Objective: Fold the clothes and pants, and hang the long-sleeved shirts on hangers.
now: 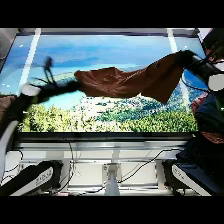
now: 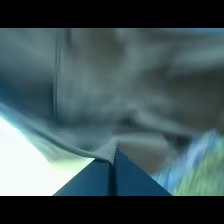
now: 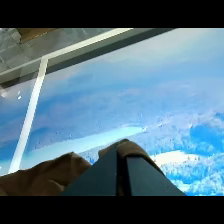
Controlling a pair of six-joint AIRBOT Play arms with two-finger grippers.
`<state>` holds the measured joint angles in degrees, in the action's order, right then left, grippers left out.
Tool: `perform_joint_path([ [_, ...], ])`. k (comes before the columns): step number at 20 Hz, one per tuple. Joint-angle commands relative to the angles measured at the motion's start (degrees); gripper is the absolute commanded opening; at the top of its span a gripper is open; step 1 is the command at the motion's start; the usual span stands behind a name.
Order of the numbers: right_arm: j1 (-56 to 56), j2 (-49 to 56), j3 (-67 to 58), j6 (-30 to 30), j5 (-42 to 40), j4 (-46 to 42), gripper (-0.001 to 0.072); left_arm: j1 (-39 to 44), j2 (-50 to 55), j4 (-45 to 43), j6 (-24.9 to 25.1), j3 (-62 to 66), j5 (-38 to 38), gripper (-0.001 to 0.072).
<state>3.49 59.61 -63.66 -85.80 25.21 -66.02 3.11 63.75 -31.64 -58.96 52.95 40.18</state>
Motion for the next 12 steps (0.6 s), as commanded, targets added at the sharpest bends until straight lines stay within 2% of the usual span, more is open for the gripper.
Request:
perform_joint_path([
  [1,1.8,-2.1,-3.9,-0.3,2.1,-2.3,0.0013,-7.3,-8.9,0.2,1.4,10.6,0.0,0.0014],
  [3,4.1,-2.6,-6.5,-2.4,5.9,-2.1,0.0013,-11.5,-13.4,0.2,1.4,13.9,-1.9,0.0015],
  [6,6.6,-2.6,-11.9,-2.6,15.7,-2.1,0.0013,-15.2,-18.9,0.2,1.4,15.0,-5.2,0.0014],
  [9,7.0,-2.6,-18.4,-2.1,26.1,-2.2,0.0014,-16.1,-22.1,0.2,1.4,15.0,-6.9,0.0014],
  [12,7.0,-3.1,-24.9,-1.6,32.1,-2.9,0.0014,-16.2,-24.4,0.2,1.4,15.0,-8.3,0.0014],
])
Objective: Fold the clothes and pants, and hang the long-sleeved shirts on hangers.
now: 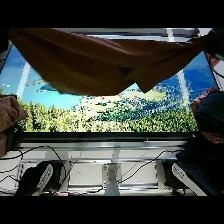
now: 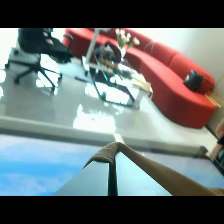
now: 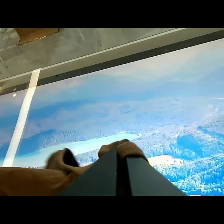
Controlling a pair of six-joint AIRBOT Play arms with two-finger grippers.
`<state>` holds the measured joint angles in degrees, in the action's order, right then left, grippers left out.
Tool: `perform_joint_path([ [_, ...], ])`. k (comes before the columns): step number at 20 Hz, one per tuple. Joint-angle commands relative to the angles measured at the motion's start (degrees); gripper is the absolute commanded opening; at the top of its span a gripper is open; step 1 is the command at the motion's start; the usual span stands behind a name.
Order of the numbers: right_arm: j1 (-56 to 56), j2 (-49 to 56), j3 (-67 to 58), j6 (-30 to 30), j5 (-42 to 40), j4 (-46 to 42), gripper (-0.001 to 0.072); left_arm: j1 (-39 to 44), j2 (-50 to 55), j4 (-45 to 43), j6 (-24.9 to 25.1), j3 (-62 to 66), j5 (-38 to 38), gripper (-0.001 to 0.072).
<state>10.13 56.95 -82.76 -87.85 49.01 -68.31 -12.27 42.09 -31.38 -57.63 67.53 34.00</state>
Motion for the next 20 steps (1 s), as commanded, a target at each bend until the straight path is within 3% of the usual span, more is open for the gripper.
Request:
perform_joint_path([
  [1,0.3,-1.0,-7.5,0.5,9.2,-0.7,0.0013,-0.8,-3.7,0.0,0.0,0.4,-2.6,0.0014],
  [8,0.3,-9.7,-18.1,3.5,20.2,-0.9,0.0014,-0.8,-15.3,-0.3,0.3,0.4,-12.5,0.0015],
  [11,0.3,-15.9,-18.9,3.5,24.2,-0.8,0.0014,-0.8,-20.9,-4.2,0.2,0.4,-12.4,0.0014],
  [14,0.3,-21.8,-18.9,3.6,22.4,-0.8,0.0013,-0.8,-24.1,-7.2,0.2,0.4,-12.3,0.0014],
  [20,0.3,-23.0,-18.5,3.5,22.0,-0.8,0.0014,-0.8,-20.1,-7.1,-0.3,-1.9,-6.3,0.0014],
])
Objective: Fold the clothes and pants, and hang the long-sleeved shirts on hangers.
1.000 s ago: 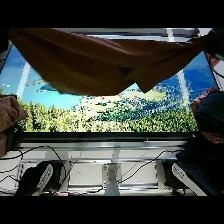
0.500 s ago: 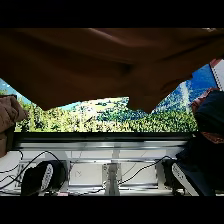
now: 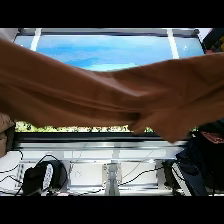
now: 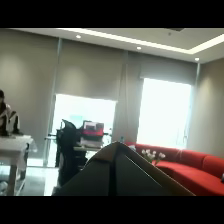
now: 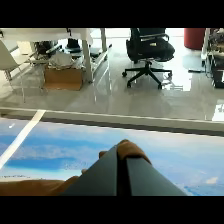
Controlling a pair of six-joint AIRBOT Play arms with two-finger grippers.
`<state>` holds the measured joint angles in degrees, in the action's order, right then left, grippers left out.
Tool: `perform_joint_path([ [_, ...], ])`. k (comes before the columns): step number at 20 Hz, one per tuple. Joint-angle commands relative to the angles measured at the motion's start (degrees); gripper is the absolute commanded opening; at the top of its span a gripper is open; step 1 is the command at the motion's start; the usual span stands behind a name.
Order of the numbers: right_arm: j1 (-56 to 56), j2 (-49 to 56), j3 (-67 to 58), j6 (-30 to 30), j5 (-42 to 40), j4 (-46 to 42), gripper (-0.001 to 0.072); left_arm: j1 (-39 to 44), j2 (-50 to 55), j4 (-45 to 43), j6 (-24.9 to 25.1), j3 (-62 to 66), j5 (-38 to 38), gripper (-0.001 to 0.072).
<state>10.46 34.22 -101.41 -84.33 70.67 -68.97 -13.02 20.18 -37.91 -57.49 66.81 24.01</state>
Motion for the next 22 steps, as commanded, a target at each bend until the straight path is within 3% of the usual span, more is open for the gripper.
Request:
perform_joint_path([
  [1,0.0,1.0,0.7,0.0,0.3,-0.1,0.0013,0.0,3.6,-0.6,-0.9,-1.9,5.9,0.0014],
  [7,0.0,15.4,9.0,0.0,0.2,1.9,0.0014,0.7,21.3,-0.6,-1.2,-4.9,18.0,0.0015],
  [11,-0.5,30.9,14.6,0.0,-1.4,4.5,0.0014,4.2,39.5,-0.6,-1.2,-5.2,18.0,0.0015],
  [14,-0.5,43.1,16.2,0.0,-8.6,6.3,0.0014,5.8,52.4,0.6,-1.1,-5.1,15.6,0.0015],
  [19,-0.5,55.9,16.2,0.0,-19.8,6.8,0.0016,5.8,62.9,10.7,-0.1,-5.1,7.1,0.0021],
  [20,-0.5,57.0,16.2,0.0,-20.4,6.8,0.0086,5.8,63.8,11.0,0.0,-5.1,6.5,0.0126],
  [21,-0.5,57.6,16.2,0.0,-20.6,6.8,0.0311,5.8,64.3,11.0,-0.1,-5.1,6.4,0.0415],
  [22,-0.5,57.9,16.2,0.0,-20.7,6.4,0.0537,5.8,64.5,11.0,-0.1,-5.1,6.8,0.0611],
])
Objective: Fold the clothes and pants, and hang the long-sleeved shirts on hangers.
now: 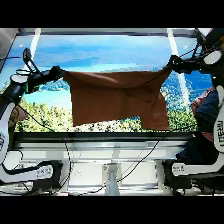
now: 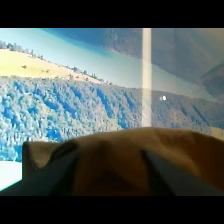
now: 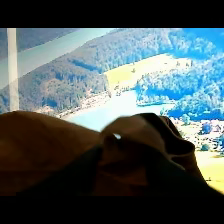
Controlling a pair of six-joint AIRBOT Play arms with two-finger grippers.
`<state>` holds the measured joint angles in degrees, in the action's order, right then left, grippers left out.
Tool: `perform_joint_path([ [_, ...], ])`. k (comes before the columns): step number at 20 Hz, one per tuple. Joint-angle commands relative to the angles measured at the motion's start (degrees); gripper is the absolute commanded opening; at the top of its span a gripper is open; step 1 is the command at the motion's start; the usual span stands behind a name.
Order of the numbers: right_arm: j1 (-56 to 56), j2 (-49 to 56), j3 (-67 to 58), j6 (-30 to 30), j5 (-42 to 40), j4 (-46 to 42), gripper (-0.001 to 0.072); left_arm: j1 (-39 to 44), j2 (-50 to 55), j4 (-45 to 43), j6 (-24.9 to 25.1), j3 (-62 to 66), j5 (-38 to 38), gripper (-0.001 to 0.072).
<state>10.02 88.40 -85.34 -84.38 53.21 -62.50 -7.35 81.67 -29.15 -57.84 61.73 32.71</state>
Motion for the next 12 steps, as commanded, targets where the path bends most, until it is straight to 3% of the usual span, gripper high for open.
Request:
perform_joint_path([
  [1,0.0,3.7,-0.1,0.1,-3.3,-1.7,0.0566,0.1,2.9,2.2,0.3,0.0,-1.4,0.0626],
  [4,1.9,3.0,-1.7,0.0,-0.2,-11.2,0.0561,-0.3,2.8,1.5,0.3,0.0,1.3,0.0626],
  [6,5.2,3.0,-2.8,1.5,6.4,-14.4,0.0558,-1.9,2.3,0.1,0.3,0.0,6.6,0.0626],
  [10,12.4,4.2,-2.6,17.3,25.1,-12.5,0.054,-6.7,1.1,-4.8,0.5,0.0,18.0,0.0626],
  [12,15.3,4.4,0.2,20.6,27.3,-4.7,0.047,-8.9,1.0,-5.4,0.5,0.0,22.3,0.0626],
])
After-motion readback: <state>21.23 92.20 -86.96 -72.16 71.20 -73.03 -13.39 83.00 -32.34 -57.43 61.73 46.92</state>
